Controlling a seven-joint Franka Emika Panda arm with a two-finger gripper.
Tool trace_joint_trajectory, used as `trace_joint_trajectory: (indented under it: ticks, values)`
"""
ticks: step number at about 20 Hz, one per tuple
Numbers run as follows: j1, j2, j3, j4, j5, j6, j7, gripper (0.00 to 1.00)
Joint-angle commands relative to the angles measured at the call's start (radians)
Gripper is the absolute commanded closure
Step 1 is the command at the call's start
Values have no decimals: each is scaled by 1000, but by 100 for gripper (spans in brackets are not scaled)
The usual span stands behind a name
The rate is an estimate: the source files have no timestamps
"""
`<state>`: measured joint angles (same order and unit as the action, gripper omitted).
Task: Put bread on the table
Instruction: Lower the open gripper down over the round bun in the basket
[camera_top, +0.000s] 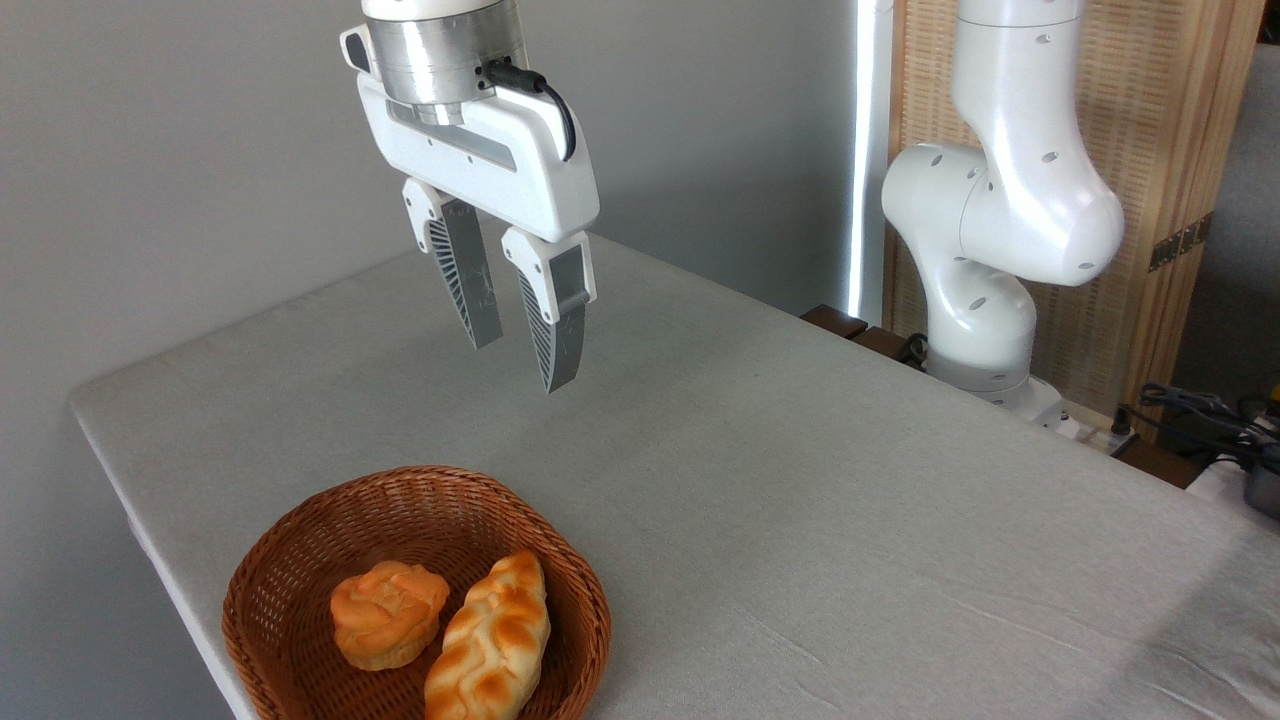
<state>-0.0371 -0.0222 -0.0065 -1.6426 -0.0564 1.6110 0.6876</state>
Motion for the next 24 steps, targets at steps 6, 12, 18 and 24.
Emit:
trace_joint_trajectory:
  ticks: [6, 12, 18, 24]
  values:
    - [-3, -7, 19, -2, -22, -22, 13, 0]
    - [-4, -7, 19, -5, -22, -22, 13, 0]
    - [-9, 8, 16, -13, -19, 127, 23, 0]
    - [-20, 77, -1, -52, -7, 415, 26, 0]
